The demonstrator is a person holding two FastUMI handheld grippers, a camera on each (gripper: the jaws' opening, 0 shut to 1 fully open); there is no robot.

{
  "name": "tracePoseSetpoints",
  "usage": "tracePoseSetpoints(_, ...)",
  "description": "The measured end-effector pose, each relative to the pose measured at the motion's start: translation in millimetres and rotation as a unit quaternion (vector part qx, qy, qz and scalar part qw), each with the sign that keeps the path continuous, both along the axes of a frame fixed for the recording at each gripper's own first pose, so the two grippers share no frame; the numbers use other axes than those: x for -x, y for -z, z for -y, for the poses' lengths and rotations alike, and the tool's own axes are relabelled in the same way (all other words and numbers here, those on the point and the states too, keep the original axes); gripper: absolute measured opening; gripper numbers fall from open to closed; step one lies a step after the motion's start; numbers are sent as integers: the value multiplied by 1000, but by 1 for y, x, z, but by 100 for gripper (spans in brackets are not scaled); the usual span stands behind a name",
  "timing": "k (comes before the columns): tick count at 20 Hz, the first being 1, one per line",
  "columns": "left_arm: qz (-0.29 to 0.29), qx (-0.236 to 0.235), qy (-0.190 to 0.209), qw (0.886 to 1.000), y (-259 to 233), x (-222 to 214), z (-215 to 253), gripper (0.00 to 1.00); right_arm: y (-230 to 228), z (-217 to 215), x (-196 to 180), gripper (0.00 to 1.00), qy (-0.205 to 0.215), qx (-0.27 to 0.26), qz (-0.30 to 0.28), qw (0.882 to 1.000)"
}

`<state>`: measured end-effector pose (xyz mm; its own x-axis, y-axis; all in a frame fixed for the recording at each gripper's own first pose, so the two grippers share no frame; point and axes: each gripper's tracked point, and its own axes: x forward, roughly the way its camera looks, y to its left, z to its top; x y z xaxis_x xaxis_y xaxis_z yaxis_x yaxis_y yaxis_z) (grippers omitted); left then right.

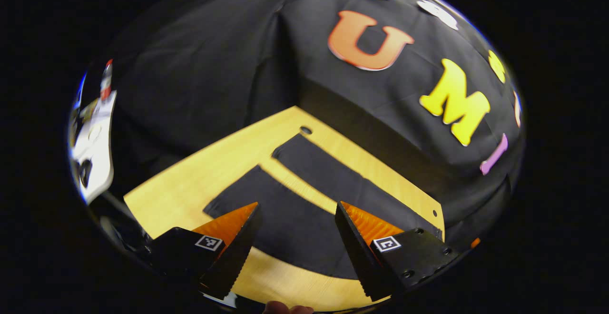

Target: Grasp the waist and the cuffs of the jeans and fold them to make the two legs overlap; first hold the waist and fold one-third of the jeans toward the cuffs, then hold the cuffs and fold the remaining one-third in the same direction to finish folding.

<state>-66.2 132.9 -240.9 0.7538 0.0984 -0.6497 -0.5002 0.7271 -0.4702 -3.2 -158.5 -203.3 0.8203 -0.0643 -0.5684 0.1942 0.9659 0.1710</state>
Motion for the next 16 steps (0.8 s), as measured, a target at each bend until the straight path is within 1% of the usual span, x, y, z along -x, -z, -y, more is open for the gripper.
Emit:
tracePoseSetpoints(1, -16, 42, -25, 999, 15, 12, -6, 99, 12, 2, 3, 98, 10, -27, -18, 999)
tracePoseSetpoints(2, -26, 84, -49, 995, 29, 20, -9, 99, 23, 3, 5, 99, 17, -53, -34, 998)
tracePoseSetpoints(3, -39, 124, -74, 989, 43, 25, -14, 100, 33, 2, 7, 100, 24, -81, -49, 995)
tracePoseSetpoints(4, -54, 169, -104, 979, 59, 31, -13, 99, 44, 1, 11, 99, 34, -116, -68, 990)
tracePoseSetpoints(5, -59, 190, -121, 972, 67, 32, -14, 100, 53, 0, 16, 98, 44, -138, -80, 986)
tracePoseSetpoints(6, -64, 207, -138, 967, 75, 32, -20, 99, 61, 1, 19, 97, 54, -158, -92, 982)
tracePoseSetpoints(7, -67, 218, -151, 962, 80, 30, -21, 99, 68, 3, 25, 100, 66, -172, -101, 978)
tracePoseSetpoints(8, -70, 226, -163, 958, 88, 29, -26, 98, 76, 5, 29, 98, 75, -185, -111, 974)
tracePoseSetpoints(10, -77, 236, -178, 952, 100, 26, -33, 99, 84, 9, 35, 98, 94, -203, -126, 967)
tracePoseSetpoints(14, -69, 235, -184, 952, 101, 4, -35, 98, 94, 16, 37, 98, 122, -219, -140, 958)
tracePoseSetpoints(15, -69, 238, -183, 951, 102, -2, -32, 100, 97, 17, 37, 98, 126, -223, -142, 956)
tracePoseSetpoints(16, -64, 233, -184, 953, 101, -8, -33, 97, 99, 17, 36, 98, 127, -230, -143, 954)
